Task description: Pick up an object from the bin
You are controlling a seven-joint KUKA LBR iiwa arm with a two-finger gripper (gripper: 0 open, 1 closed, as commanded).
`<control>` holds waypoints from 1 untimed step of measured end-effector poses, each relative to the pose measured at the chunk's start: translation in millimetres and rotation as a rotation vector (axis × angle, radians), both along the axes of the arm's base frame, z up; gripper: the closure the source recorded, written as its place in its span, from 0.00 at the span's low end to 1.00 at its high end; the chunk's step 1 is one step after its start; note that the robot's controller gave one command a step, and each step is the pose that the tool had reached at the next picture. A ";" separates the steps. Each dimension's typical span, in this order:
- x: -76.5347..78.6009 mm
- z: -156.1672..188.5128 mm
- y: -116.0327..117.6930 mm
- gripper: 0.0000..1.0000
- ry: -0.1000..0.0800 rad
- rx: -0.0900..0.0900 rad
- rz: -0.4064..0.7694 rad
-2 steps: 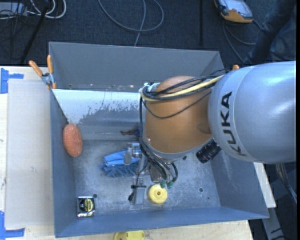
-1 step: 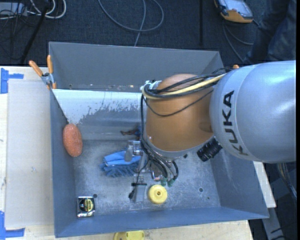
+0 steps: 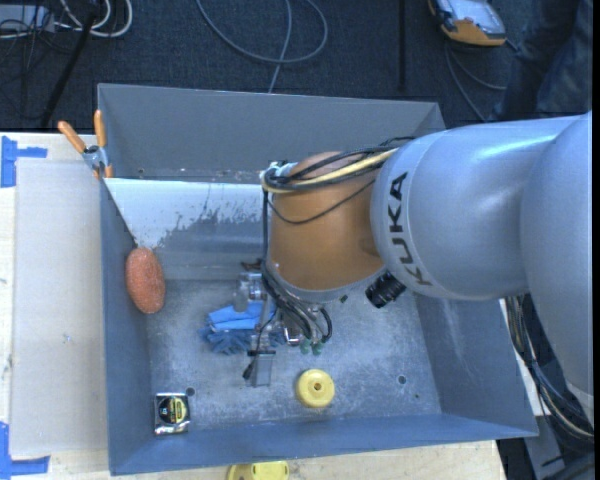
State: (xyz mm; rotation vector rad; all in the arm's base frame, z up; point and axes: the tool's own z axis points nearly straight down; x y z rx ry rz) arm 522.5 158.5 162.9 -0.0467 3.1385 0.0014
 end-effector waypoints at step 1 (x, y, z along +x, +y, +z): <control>53.1 -3.4 -29.9 0.00 0.003 -0.001 -0.026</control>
Offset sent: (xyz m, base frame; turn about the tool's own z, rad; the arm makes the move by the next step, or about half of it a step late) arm 0.0731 -0.0280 -0.0062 -0.0220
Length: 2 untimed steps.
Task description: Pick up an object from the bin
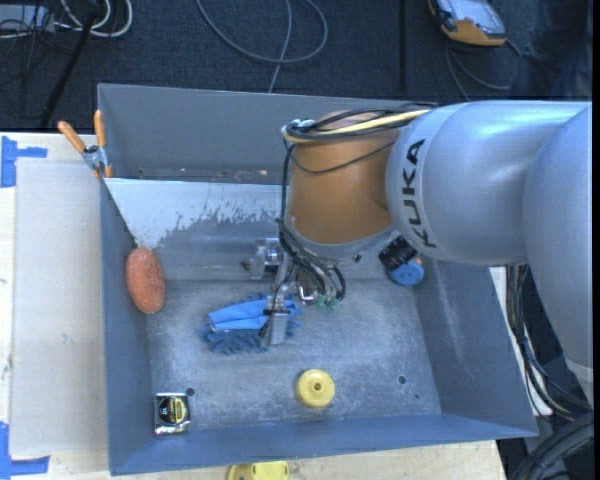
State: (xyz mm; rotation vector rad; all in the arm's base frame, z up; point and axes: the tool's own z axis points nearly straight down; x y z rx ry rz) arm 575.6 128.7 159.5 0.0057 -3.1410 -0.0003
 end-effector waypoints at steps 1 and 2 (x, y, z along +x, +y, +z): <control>16.3 -2.5 2.6 0.00 -0.001 0.000 0.042; 13.3 -70.9 4.9 0.00 -0.003 0.001 0.018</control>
Offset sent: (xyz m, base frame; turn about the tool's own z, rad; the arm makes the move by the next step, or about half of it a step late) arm 0.0097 0.0062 -0.0895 -0.0082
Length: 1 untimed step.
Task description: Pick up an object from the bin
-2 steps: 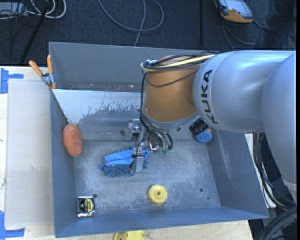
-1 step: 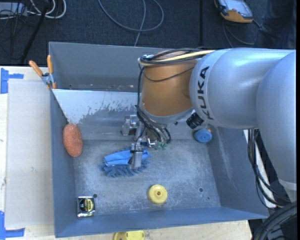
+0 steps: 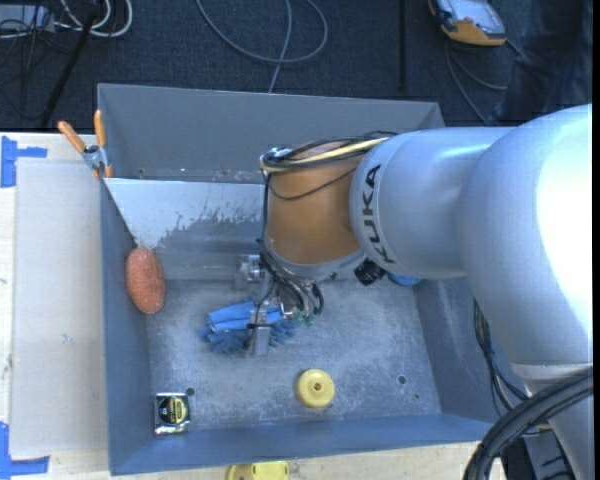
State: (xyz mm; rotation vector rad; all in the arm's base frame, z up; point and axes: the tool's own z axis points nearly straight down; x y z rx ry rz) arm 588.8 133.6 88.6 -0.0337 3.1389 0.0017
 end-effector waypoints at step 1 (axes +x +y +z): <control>6.4 -18.2 5.3 1.00 0.001 -0.001 0.111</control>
Offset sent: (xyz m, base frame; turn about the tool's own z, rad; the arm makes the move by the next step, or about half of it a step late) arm 0.0000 0.0000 0.0000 0.0000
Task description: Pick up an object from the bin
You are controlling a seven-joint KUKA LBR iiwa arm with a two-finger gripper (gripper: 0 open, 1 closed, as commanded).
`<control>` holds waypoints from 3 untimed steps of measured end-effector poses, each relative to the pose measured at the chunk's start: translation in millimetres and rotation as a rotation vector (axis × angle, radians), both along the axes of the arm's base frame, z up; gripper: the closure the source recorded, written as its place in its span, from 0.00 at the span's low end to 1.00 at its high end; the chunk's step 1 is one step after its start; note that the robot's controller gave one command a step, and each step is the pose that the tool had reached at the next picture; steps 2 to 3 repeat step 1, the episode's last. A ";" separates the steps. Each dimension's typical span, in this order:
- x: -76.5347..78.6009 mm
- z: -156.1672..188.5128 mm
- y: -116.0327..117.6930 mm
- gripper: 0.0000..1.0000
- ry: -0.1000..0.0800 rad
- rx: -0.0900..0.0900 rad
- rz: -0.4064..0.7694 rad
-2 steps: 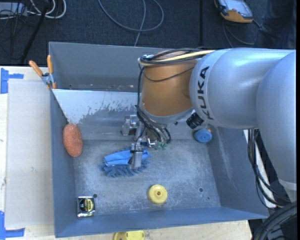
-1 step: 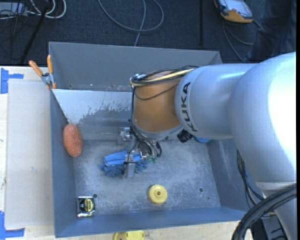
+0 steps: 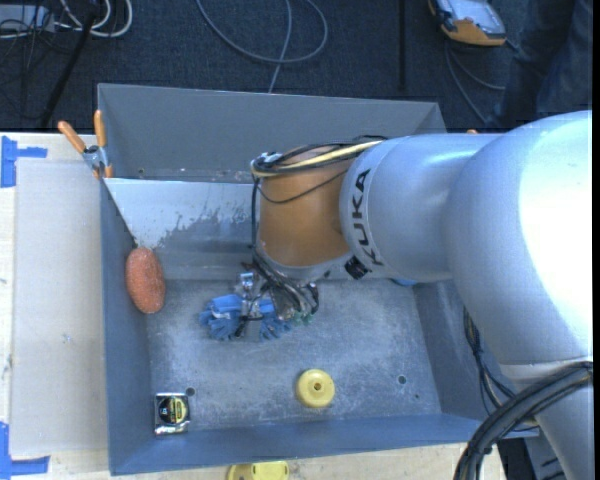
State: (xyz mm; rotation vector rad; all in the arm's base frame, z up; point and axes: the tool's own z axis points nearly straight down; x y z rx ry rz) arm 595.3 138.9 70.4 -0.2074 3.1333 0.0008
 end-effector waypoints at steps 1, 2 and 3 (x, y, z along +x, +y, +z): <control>0.0 -0.2 -0.2 1.00 0.001 0.000 -0.002; 0.0 -0.2 -0.2 1.00 0.001 0.000 -0.002; 0.0 -0.2 -0.2 1.00 0.001 0.000 -0.002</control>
Offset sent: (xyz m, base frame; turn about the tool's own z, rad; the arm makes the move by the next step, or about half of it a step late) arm 0.0000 0.0000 0.0506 0.0000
